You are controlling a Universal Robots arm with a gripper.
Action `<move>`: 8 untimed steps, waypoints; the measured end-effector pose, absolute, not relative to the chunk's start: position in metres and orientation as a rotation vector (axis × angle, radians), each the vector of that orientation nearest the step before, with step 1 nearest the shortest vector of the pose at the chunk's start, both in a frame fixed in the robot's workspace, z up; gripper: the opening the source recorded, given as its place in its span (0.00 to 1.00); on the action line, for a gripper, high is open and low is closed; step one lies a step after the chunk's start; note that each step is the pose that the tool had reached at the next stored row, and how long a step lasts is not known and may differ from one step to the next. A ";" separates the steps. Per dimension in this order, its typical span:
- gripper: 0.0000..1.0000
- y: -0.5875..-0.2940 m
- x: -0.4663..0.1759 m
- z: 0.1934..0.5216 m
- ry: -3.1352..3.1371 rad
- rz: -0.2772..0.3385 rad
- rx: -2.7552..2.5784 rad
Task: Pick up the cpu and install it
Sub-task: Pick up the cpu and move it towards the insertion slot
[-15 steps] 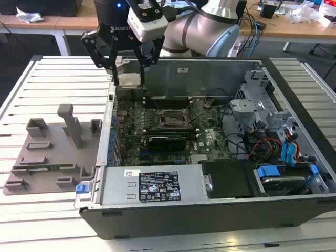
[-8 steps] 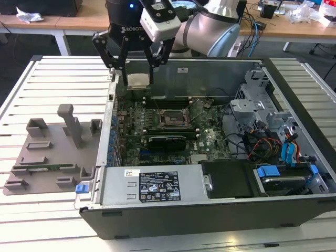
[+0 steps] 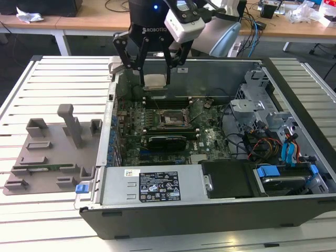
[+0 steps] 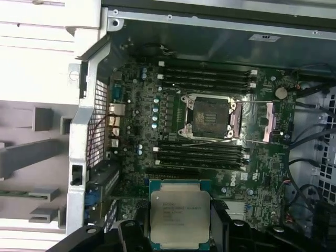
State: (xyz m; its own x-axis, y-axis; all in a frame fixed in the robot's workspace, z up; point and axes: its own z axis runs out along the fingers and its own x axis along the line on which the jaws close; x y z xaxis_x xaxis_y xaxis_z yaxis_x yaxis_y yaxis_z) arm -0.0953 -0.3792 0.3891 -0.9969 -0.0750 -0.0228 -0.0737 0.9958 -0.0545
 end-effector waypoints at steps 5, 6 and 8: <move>0.55 -0.379 -0.079 0.388 3.114 -0.087 -0.116; 0.55 -0.379 -0.075 0.388 3.113 -0.087 -0.116; 0.55 -0.379 -0.070 0.388 3.114 -0.088 -0.116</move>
